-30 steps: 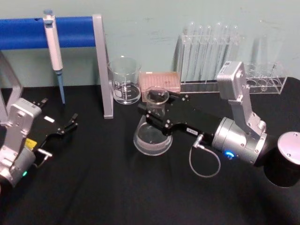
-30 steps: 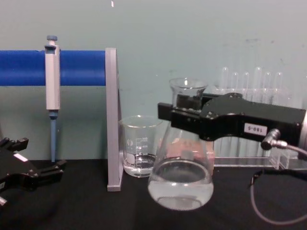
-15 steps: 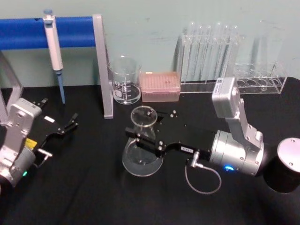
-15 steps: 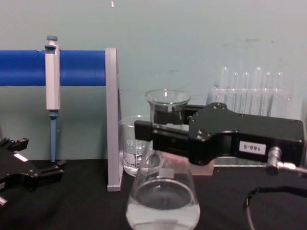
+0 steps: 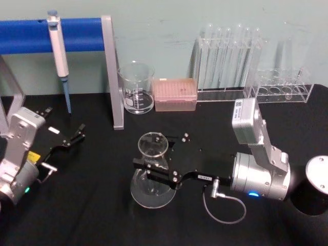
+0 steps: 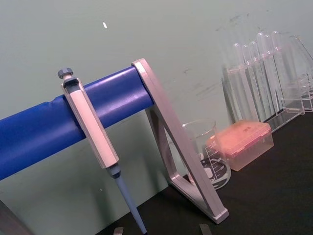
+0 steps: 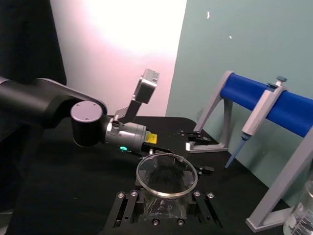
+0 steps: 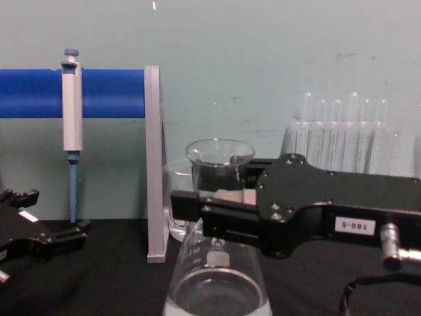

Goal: Grasp the erlenmeyer flask with one hand, shake it three times, then place it back.

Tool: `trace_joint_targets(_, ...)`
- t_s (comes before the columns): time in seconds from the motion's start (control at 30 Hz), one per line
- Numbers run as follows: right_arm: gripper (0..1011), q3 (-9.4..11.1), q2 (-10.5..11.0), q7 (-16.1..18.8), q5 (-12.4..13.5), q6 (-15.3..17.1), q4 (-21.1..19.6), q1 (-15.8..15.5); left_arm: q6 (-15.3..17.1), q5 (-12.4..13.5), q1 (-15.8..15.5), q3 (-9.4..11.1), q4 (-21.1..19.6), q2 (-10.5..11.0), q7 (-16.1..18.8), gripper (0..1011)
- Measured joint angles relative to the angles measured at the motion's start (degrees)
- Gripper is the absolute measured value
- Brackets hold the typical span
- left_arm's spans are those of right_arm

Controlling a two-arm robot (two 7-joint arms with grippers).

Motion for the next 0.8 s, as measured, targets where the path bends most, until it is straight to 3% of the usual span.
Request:
trace_joint_targets(0.4, 456, -0.7, 0.2, -0.6, 0.1, -0.3, 0.2, 0.4, 0.0, 0.0, 0.0, 0.0, 0.0, 0.0, 0.0, 1001)
trace_joint_targets(0.6, 456, 0.2, -1.0, -3.7, -0.2, 0.1, 0.7, 0.4, 0.0, 0.0, 0.0, 0.0, 0.0, 0.0, 0.0, 1001)
trace_joint_targets(0.8, 456, 2.1, -2.9, -9.5, -1.9, 1.3, 1.6, -0.1, 0.0, 0.0, 0.0, 0.0, 0.0, 0.0, 0.0, 1001)
